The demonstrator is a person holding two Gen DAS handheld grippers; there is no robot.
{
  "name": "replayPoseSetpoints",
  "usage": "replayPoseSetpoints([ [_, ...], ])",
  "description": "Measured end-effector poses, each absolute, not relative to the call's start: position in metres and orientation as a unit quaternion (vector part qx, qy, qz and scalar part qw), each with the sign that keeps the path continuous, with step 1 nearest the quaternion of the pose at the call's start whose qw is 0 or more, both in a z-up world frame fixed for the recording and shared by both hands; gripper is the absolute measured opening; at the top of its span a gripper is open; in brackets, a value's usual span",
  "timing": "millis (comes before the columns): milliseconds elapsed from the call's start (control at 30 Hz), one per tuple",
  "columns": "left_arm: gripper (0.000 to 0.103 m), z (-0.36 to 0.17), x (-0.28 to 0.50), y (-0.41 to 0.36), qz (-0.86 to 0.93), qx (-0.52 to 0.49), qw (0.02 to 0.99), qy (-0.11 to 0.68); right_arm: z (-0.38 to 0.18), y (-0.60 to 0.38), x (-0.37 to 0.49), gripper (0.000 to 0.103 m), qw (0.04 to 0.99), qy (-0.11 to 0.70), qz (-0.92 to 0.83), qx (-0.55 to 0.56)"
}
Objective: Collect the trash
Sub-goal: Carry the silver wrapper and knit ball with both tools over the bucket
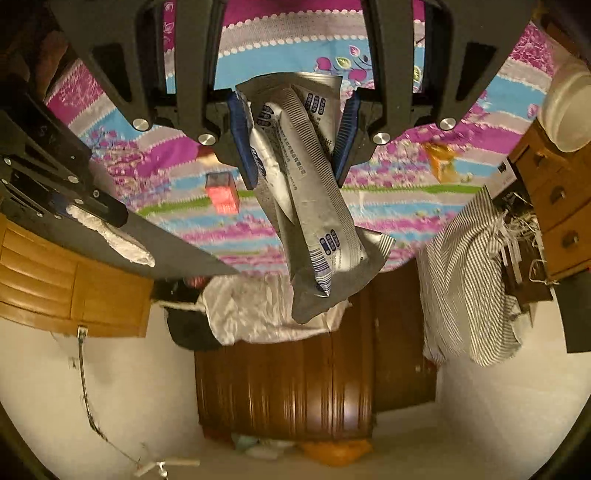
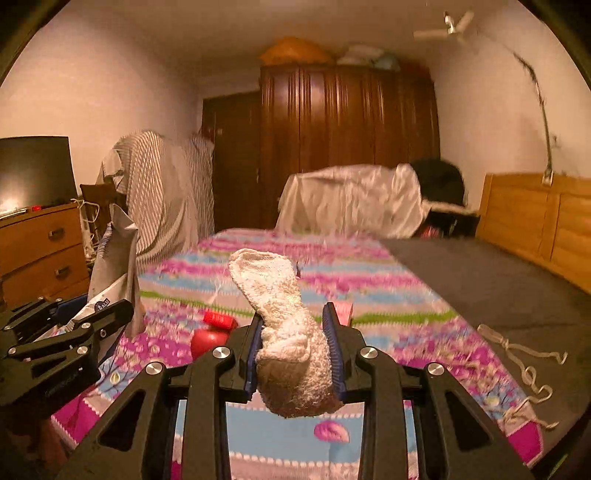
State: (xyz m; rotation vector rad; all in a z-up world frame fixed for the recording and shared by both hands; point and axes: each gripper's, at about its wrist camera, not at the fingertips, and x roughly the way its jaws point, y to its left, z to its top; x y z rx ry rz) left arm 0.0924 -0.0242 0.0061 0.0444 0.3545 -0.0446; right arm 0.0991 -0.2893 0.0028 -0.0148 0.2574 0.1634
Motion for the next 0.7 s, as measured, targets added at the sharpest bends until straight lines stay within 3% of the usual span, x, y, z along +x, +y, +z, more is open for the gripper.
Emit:
replayPoseSetpoints([
  [700, 0.039, 0.024, 0.076, 0.001, 0.003, 0.008, 0.989, 0.15, 0.036, -0.259, 0.08, 0.032, 0.988, 0.106, 0.11, -0.019],
])
